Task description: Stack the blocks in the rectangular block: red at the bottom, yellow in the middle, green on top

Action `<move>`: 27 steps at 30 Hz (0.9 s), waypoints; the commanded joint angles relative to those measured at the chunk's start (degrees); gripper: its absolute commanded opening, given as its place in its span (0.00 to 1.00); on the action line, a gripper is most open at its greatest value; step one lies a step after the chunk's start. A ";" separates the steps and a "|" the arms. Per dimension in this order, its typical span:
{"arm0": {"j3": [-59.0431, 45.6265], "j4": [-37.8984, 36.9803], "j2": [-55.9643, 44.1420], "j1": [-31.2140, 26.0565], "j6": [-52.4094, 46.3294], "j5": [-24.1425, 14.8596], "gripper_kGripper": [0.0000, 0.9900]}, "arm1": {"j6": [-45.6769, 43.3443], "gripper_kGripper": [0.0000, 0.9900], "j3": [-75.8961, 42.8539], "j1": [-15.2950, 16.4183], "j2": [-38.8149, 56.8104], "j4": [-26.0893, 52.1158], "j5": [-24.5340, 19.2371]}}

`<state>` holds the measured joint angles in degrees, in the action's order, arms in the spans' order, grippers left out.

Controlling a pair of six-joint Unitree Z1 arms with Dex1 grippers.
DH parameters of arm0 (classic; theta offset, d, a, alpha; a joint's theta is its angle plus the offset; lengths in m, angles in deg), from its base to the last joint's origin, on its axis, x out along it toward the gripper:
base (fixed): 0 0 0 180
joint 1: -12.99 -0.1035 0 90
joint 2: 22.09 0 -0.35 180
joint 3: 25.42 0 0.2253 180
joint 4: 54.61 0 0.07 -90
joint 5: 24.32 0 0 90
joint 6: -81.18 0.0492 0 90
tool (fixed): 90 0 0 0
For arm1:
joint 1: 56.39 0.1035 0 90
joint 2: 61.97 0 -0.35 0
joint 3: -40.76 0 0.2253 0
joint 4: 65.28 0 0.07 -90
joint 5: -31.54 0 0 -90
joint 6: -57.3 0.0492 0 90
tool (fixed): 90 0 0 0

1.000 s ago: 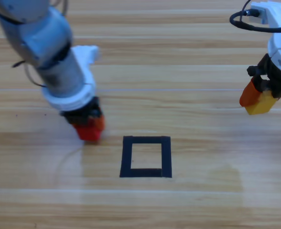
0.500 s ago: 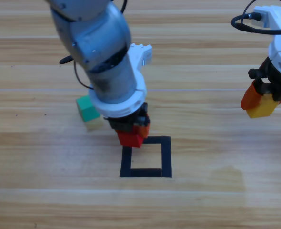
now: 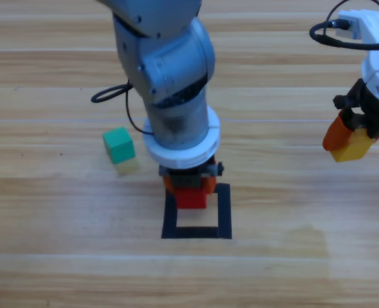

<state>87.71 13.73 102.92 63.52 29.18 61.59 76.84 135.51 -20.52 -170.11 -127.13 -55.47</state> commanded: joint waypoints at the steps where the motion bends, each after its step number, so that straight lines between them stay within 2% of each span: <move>1: 0.93 1.07 2.87 1.15 -2.15 -0.92 0.07 | -0.64 0.00 -0.82 0.43 0.30 -0.87 1.15; 9: 1.98 1.07 4.72 2.55 -3.55 -2.68 0.07 | -0.64 0.00 -0.99 0.43 0.66 -0.87 1.41; 27: 4.00 1.07 8.06 3.61 -3.29 -3.74 0.07 | -0.64 0.00 -0.99 0.43 0.92 -0.87 2.12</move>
<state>91.49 14.22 107.59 66.12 26.17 58.63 76.64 135.50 -20.52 -170.11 -127.14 -54.18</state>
